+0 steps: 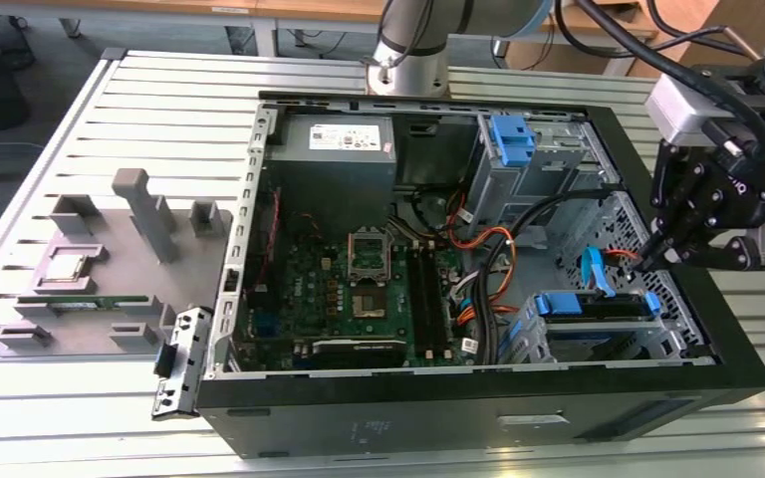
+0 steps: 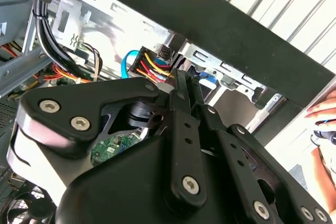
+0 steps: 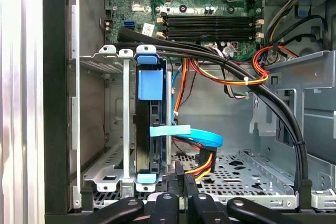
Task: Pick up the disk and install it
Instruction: 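Insert the second disk wire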
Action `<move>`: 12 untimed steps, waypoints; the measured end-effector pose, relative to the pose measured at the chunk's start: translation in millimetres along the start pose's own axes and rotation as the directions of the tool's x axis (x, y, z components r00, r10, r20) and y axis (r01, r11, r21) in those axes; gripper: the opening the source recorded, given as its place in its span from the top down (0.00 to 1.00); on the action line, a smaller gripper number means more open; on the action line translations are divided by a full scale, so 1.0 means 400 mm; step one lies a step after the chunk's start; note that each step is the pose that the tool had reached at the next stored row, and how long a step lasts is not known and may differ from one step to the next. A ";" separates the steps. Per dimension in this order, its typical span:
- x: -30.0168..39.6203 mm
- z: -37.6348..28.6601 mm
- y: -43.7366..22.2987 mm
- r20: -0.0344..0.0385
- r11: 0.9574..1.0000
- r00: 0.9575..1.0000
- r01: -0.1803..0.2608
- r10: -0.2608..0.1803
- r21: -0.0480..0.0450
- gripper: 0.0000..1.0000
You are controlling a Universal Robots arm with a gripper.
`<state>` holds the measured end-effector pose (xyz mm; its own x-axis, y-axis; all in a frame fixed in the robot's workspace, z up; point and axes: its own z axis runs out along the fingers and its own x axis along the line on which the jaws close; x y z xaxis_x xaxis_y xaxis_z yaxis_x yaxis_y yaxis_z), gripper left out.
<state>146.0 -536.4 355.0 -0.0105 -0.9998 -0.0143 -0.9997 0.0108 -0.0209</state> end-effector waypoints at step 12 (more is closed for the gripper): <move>0.002 0.002 0.020 -0.005 1.000 1.000 0.001 -0.001 0.006 0.84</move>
<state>138.2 -537.1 354.1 -0.0100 -0.9999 -0.0094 -0.9996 0.0102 -0.0264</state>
